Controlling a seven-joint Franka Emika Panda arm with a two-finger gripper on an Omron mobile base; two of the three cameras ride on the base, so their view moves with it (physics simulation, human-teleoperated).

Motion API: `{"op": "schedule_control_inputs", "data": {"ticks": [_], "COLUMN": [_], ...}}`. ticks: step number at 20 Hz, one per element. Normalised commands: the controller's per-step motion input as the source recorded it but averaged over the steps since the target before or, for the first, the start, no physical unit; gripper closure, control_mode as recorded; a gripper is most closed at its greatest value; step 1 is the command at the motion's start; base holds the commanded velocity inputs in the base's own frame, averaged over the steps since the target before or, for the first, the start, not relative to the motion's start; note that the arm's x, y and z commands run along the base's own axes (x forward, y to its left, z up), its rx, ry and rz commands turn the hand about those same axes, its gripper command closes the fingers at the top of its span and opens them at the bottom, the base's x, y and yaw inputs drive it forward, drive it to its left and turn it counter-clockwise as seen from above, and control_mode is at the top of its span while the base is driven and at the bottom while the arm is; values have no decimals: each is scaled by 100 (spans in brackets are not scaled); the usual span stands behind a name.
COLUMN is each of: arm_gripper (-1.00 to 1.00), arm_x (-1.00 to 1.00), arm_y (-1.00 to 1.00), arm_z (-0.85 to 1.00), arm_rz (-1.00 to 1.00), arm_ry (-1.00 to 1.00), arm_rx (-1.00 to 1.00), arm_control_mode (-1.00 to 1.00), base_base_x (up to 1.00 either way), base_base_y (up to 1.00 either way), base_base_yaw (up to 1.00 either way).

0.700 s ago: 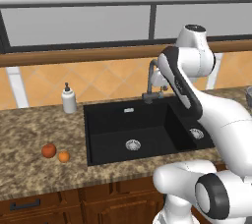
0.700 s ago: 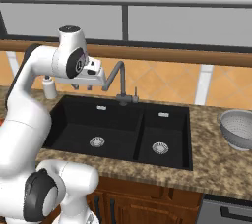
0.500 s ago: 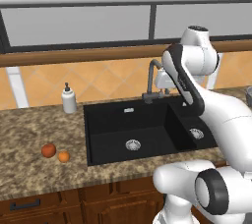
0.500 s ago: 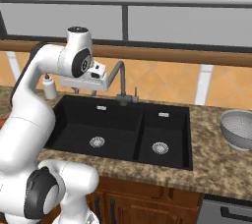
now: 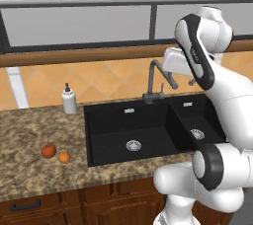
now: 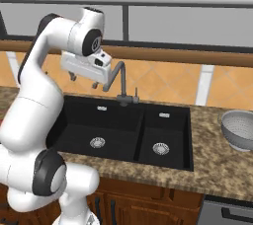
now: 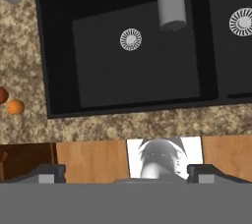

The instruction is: Put the colander in the sink, put the orange, tangerine in the colander, and turn on the sink faucet and pour water over the colander.

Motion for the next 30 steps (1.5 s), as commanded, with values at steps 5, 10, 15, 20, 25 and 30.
{"op": "schedule_control_inputs", "data": {"ticks": [5,10,15,20,25,30], "arm_gripper": [-100,-100,-100,-100,-100,-100], "arm_x": [-8,-24,-63,-66,-61,-56], "arm_y": [15,17,-9,-23,-28,-40], "arm_z": [76,42,-1,0,-7,-9], "arm_rz": [0,0,0,0,0,-1], "arm_ry": [8,3,-6,-10,-5,-5], "arm_rx": [8,2,0,0,0,0], "arm_control_mode": [-100,-100,-100,-100,-100,-100], "base_base_x": [0,0,0,0,0,0], "base_base_y": [0,0,0,0,0,0], "base_base_yaw": [0,0,0,0,0,0]}}
